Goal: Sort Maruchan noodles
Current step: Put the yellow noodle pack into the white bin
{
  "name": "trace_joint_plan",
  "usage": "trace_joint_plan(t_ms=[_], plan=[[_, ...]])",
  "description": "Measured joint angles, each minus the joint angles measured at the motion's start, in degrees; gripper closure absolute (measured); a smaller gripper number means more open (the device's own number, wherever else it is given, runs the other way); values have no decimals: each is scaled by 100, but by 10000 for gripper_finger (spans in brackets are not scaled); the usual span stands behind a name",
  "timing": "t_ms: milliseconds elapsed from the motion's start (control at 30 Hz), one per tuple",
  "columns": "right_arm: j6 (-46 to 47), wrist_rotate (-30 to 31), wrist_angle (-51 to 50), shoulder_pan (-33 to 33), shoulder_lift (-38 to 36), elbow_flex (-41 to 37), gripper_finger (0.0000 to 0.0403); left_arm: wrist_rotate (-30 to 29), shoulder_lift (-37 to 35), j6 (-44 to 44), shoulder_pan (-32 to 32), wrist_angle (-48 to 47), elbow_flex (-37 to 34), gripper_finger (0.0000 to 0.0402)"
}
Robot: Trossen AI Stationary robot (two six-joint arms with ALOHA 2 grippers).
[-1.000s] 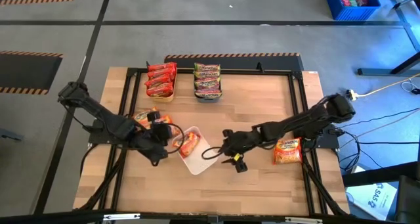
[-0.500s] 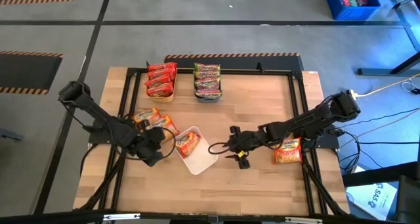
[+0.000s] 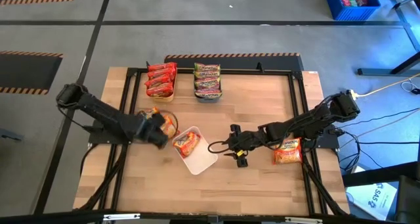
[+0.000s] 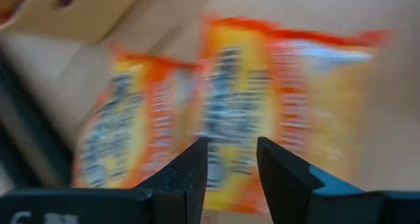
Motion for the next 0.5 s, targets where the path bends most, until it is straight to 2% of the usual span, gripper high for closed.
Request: trace_joint_plan(t_ms=[267, 500], plan=[[-4, -2, -9, 0, 0, 0, 192, 994, 2, 1855, 1989, 138, 2, 277], [-6, -63, 32, 0, 11, -45, 192, 2028, 2, 2915, 3083, 470, -136, 277]])
